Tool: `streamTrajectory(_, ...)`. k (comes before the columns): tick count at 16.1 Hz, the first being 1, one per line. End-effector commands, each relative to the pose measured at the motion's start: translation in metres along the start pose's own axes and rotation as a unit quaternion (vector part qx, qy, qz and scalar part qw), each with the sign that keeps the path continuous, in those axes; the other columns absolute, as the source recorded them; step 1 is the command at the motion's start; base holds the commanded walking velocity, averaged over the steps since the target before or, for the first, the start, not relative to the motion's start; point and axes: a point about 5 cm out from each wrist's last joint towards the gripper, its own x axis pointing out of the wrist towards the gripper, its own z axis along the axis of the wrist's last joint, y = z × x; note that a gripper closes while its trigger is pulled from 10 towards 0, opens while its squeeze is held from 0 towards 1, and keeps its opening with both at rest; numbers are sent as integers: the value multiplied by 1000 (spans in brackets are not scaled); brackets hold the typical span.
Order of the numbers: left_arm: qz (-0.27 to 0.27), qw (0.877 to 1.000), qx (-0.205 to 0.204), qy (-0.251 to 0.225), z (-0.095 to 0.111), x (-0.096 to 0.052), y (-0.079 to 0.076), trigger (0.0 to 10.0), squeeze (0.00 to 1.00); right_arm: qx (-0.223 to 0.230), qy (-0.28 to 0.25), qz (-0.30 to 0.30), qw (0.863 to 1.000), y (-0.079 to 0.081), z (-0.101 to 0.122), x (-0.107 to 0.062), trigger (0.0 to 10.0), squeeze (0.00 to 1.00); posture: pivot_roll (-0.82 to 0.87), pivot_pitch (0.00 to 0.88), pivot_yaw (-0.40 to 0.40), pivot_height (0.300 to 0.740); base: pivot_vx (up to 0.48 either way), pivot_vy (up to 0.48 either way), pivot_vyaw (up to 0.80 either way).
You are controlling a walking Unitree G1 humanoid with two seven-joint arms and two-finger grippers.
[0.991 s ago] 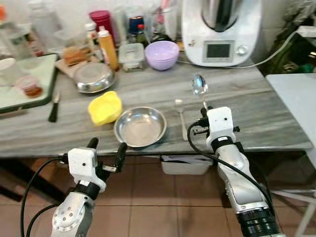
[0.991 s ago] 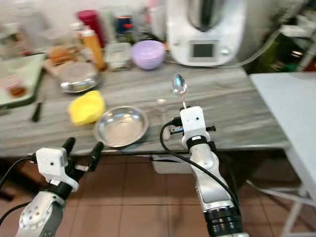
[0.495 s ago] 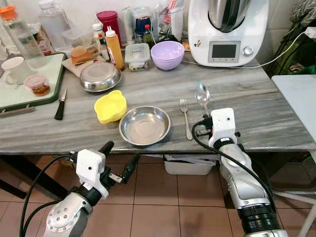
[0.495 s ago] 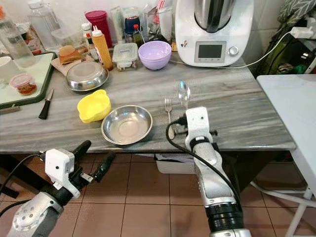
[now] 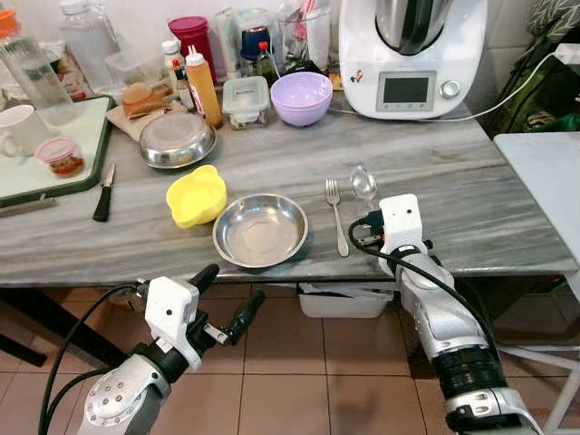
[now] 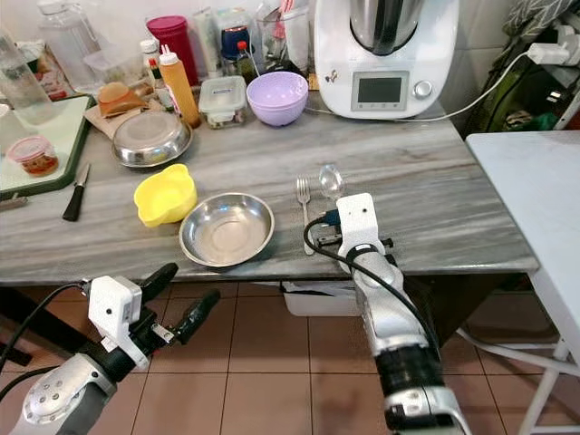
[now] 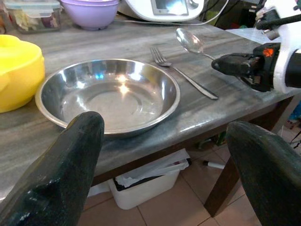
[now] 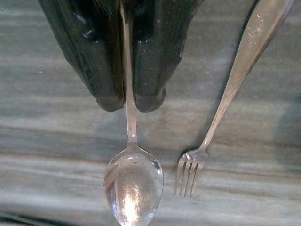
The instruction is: Setting the table
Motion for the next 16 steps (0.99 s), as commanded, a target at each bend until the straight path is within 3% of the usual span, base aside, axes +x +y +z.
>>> streamTrajectory(1,-4,1000,3,2,1,-3,-1,10000,0,7,6,11,1000,5,1,3,10000,0,-69,118,87,740,0,0,0)
streamTrajectory(8,-9,1000,3,-1,7,-1,-8,10000,0,32,19,20,999,16,-1,11,10000,0,-59,126,89,740,0,0,0)
streamTrajectory(16,-59,998,-4,6,14,0,-17,10000,0,50,40,-32,997,4,-4,16,10000,0,-59,125,94,740,0,0,0)
